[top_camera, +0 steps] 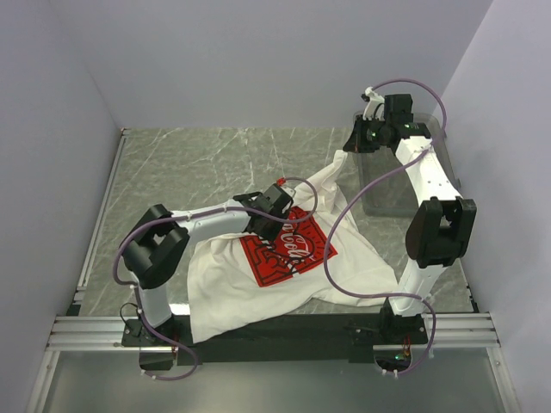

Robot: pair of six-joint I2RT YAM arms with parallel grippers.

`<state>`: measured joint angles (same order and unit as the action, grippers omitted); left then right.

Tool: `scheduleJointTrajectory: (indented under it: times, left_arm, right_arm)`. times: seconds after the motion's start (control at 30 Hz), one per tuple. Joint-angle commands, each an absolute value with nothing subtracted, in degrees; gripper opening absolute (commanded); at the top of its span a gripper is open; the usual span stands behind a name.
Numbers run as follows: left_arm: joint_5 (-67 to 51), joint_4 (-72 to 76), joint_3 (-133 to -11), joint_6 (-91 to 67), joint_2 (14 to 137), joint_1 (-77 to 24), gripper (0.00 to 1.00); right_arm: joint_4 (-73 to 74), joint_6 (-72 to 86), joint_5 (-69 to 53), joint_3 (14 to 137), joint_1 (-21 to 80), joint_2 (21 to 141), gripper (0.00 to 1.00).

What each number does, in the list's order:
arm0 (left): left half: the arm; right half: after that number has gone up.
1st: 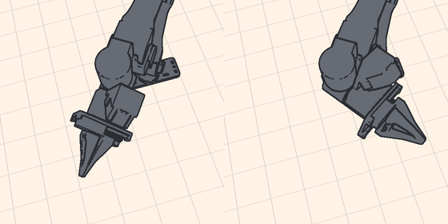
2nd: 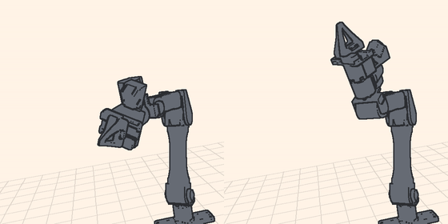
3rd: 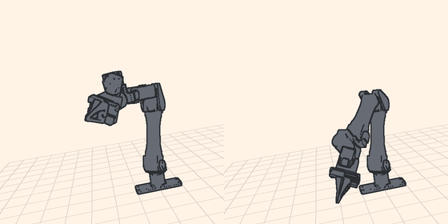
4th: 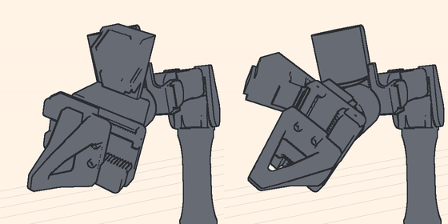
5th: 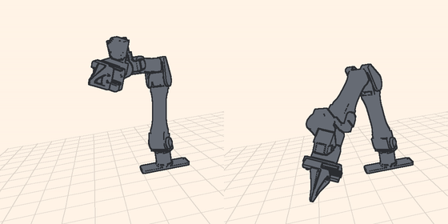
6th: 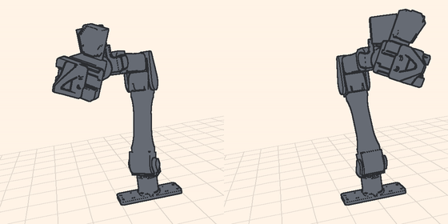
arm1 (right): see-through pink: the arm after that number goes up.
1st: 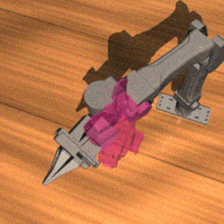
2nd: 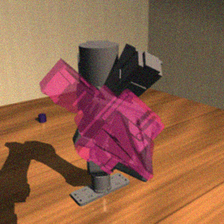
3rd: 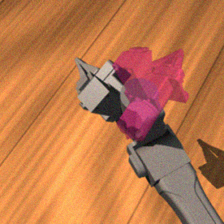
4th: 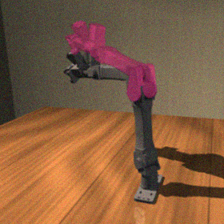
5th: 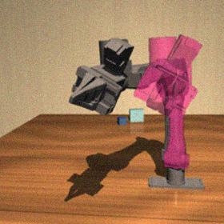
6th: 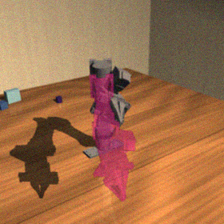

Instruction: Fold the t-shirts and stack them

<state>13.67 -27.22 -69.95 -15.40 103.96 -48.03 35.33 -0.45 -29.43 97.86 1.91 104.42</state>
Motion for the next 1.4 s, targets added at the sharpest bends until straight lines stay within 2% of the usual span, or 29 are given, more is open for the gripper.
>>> scheduleJointTrajectory:
  times: [0.0, 0.23, 0.37, 0.77, 0.93, 1.1, 1.23, 1.37]
  left_arm:
    - [16.43, -26.72, -72.68, -17.66, 105.73, -48.25, 0.57]
    - [18.02, -28.04, -74.71, -19.25, 108.72, -47.64, 0.57]
    - [18.28, -28.04, -74.88, -19.77, 109.33, -46.41, 0.5]
    - [16.96, -27.77, -74.53, -20.39, 108.2, -45.26, 0.2]
    - [14.77, -27.86, -73.83, -20.57, 104.69, -44.39, 0.01]
    - [8.54, -26.19, -70.93, -20.74, 96.87, -39.39, 0.01]
    - [-2.08, -24.0, -67.68, -20.83, 91.06, -29.13, 0.0]
    - [-6.85, -23.12, -66.62, -19.69, 87.81, -20.67, 0.0]
  right_arm:
    - [34.72, -0.26, -29.88, 97.82, 2.28, 103.97, 0.0]
    - [34.8, -0.26, -30.15, 97.74, 2.2, 103.8, 0.0]
    - [34.72, -0.35, -30.32, 97.47, 2.11, 103.71, 0.0]
    - [34.72, -0.53, -30.32, 97.21, 2.2, 103.71, 0.0]
    - [35.33, -1.05, -30.32, 97.82, 2.28, 103.8, 0.0]
    - [37.7, -2.98, -31.11, 99.84, 2.72, 104.59, 0.0]
    - [41.3, -5.79, -32.43, 104.23, 4.39, 107.39, 0.0]
    - [45.87, -10.45, -32.87, 111.25, 7.29, 111.0, 0.0]
